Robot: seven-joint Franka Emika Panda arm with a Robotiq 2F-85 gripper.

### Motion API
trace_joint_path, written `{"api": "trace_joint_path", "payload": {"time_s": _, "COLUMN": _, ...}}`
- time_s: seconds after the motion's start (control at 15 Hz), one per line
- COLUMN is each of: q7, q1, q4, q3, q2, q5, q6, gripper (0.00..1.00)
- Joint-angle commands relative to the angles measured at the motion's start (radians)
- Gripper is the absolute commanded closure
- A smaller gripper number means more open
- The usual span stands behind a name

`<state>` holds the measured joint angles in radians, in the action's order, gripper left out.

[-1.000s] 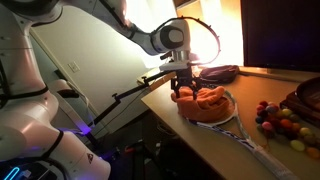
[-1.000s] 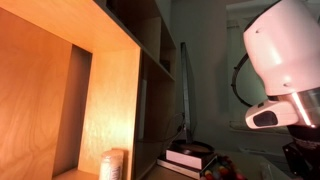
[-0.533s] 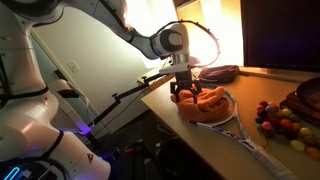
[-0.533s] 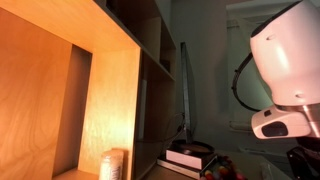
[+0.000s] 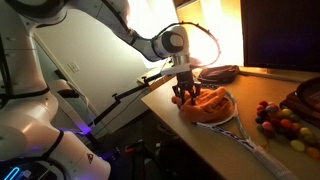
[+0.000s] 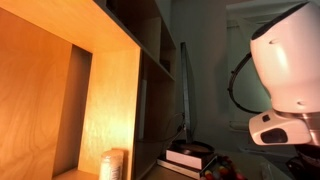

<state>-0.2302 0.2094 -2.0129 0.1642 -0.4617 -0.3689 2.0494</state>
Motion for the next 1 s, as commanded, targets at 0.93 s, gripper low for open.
{"api": "trace_joint_path", "payload": {"time_s": 0.93, "q7": 0.01, "q1": 0.013, "q4": 0.125, "q3": -0.002, "q2": 0.216, "q5": -0.04, "q6": -0.052, "gripper": 0.95}}
